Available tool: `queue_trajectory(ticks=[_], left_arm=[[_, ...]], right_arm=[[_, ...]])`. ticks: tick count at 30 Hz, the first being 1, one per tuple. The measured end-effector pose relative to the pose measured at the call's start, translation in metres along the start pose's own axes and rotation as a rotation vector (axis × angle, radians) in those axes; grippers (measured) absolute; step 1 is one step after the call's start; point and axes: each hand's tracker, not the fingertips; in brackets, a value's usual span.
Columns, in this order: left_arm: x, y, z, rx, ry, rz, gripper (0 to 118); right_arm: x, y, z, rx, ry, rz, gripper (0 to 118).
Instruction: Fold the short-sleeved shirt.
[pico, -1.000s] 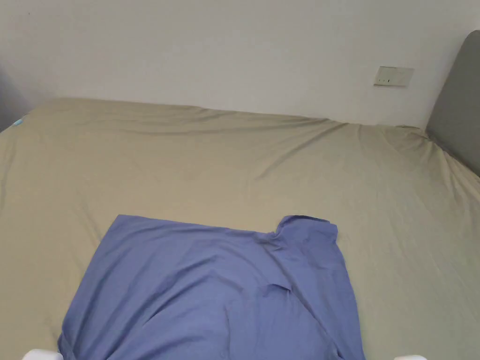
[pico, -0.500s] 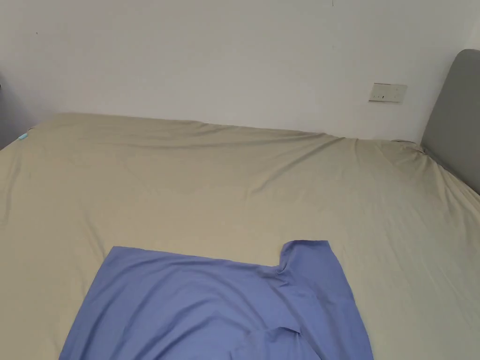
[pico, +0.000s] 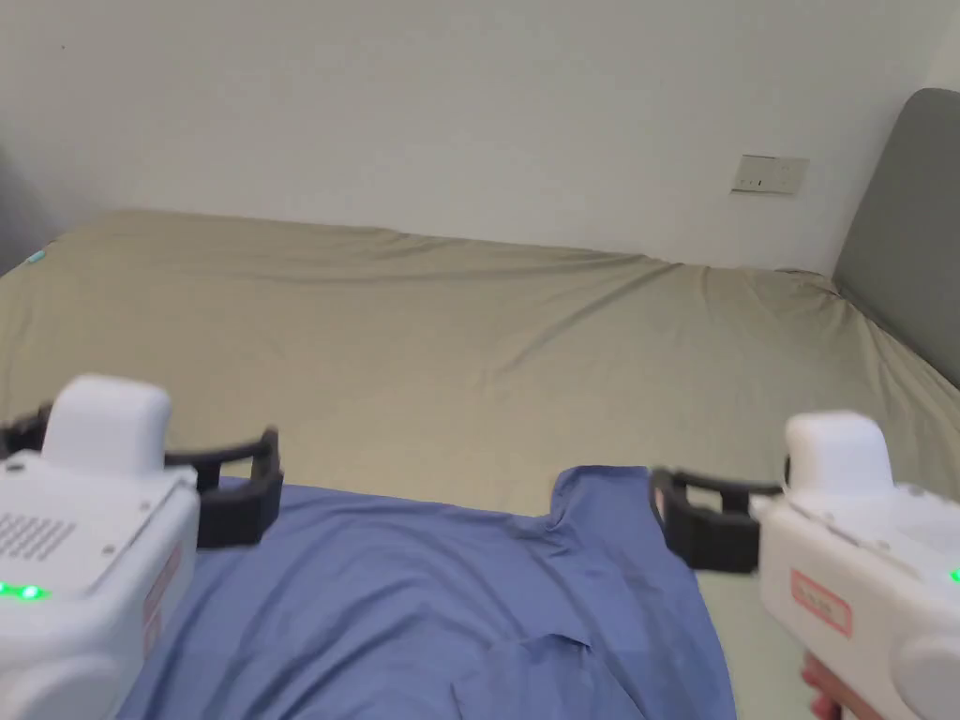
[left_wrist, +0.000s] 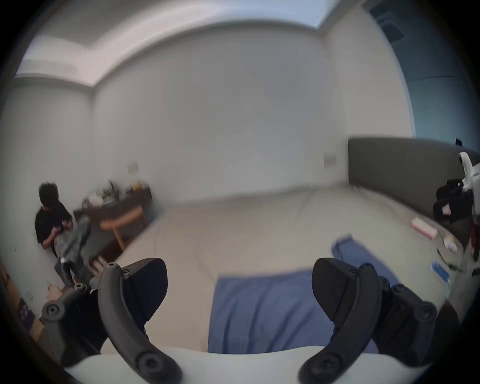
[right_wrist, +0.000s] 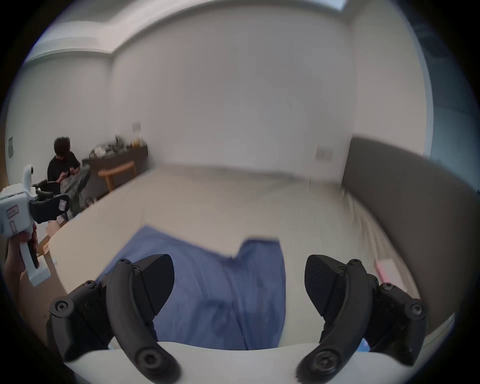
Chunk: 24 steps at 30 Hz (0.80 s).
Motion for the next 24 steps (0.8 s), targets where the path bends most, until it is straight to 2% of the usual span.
queue_trajectory(ticks=[2, 3, 4, 6, 7, 10, 18, 20, 24], left_arm=[[0.017, 0.021, -0.004, 0.073, 0.042, -0.022, 104], [0.024, 0.028, -0.005, 0.079, 0.046, -0.019, 93], [0.031, 0.034, -0.004, 0.091, 0.032, -0.011, 68], [0.039, 0.037, -0.004, 0.124, 0.009, 0.017, 27], [0.042, 0.038, -0.002, 0.153, -0.020, 0.026, 11], [0.054, 0.039, -0.002, 0.182, 0.017, 0.007, 0], [0.056, 0.027, -0.039, 0.104, -0.026, -0.008, 0], [0.052, 0.011, -0.059, 0.046, -0.094, 0.001, 0], [0.036, -0.049, -0.118, -0.153, -0.130, 0.038, 0]], right_arm=[[-0.020, 0.019, -0.003, 0.084, -0.061, 0.058, 100], [-0.030, 0.024, -0.007, 0.101, -0.074, 0.081, 88], [-0.038, 0.030, -0.007, 0.119, -0.076, 0.096, 61], [-0.053, 0.031, -0.005, 0.168, -0.087, 0.107, 11], [-0.059, 0.031, -0.006, 0.183, -0.077, 0.109, 4], [-0.071, 0.029, -0.010, 0.175, -0.054, 0.124, 1], [-0.076, 0.015, -0.045, 0.161, -0.056, 0.145, 1], [-0.073, 0.008, -0.059, 0.146, -0.061, 0.151, 1], [-0.059, -0.016, -0.094, 0.048, -0.052, 0.147, 1]])
